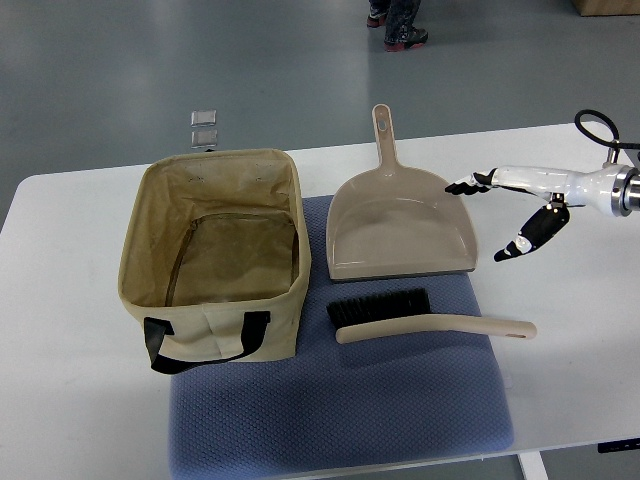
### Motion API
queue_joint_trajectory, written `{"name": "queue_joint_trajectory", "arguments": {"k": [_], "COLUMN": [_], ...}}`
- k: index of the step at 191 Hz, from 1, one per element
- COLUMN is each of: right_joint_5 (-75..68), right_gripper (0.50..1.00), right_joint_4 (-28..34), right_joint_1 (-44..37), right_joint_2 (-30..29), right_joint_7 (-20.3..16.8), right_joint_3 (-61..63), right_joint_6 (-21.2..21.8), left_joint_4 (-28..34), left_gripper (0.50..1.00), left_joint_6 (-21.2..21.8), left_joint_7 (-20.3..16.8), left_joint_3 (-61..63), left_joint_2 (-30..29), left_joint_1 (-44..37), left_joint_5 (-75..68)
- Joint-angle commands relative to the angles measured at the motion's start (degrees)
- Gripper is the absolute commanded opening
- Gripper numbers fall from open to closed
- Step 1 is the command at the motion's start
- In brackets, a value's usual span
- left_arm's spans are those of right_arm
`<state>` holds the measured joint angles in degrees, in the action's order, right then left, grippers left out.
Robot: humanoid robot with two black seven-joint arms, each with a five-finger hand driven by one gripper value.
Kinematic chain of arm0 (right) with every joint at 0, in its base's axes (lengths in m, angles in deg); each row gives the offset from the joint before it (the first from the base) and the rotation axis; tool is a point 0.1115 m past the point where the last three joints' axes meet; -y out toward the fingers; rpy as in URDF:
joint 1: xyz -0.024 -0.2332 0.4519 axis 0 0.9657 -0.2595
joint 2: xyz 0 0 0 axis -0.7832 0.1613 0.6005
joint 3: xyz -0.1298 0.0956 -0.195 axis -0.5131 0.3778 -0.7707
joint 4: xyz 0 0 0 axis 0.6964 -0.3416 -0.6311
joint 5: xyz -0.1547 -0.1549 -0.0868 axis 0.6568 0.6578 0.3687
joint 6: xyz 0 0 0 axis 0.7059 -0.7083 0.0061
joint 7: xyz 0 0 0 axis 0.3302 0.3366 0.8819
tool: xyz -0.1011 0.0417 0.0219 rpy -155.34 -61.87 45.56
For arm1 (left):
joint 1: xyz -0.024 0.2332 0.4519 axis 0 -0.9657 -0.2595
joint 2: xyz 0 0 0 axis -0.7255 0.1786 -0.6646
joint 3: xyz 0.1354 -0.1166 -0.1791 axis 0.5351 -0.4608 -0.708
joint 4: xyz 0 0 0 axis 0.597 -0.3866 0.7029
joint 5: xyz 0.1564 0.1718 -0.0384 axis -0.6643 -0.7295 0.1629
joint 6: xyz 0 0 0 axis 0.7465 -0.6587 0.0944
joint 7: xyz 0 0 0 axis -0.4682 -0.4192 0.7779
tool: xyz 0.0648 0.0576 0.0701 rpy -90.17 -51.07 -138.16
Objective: Put pink broom in yellow bag with right hand
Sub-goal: 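Lower the right hand toward the beige handle of the black brush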
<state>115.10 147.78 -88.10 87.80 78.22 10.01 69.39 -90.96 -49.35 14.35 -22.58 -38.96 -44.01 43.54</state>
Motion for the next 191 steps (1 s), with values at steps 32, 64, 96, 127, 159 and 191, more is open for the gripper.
{"name": "queue_joint_trajectory", "arguments": {"k": [32, 64, 96, 127, 159, 191], "right_joint_5": [2.04, 3.27, 4.50, 10.04, 14.96, 16.11], "right_gripper": [0.930, 0.930, 0.930, 0.930, 0.930, 0.928], "right_joint_4": [7.79, 10.16, 10.69, 10.60, 10.60, 9.90], "right_joint_1": [-0.44, -0.09, 0.44, 2.72, 4.74, 4.74], "right_joint_2": [3.89, 3.19, 0.82, -2.26, -4.28, -6.65], "right_joint_7": [-2.99, -4.75, -6.68, -7.30, -7.30, -7.47], "right_joint_3": [-2.38, -4.23, -4.23, -4.23, -4.32, -4.23], "right_joint_6": [5.16, 4.37, 3.06, 0.68, -0.72, -1.95], "left_joint_4": [0.00, 0.00, 0.00, 0.00, 0.00, 0.00], "left_gripper": [1.000, 1.000, 1.000, 1.000, 1.000, 1.000], "left_joint_6": [0.00, 0.00, 0.00, 0.00, 0.00, 0.00], "left_joint_7": [0.00, 0.00, 0.00, 0.00, 0.00, 0.00], "left_joint_3": [0.02, 0.02, -0.07, -0.07, -0.07, -0.07], "left_joint_2": [0.00, 0.00, 0.00, 0.00, 0.00, 0.00], "left_joint_1": [-0.01, -0.01, -0.01, -0.01, -0.01, -0.01], "left_joint_5": [0.00, 0.00, 0.00, 0.00, 0.00, 0.00]}}
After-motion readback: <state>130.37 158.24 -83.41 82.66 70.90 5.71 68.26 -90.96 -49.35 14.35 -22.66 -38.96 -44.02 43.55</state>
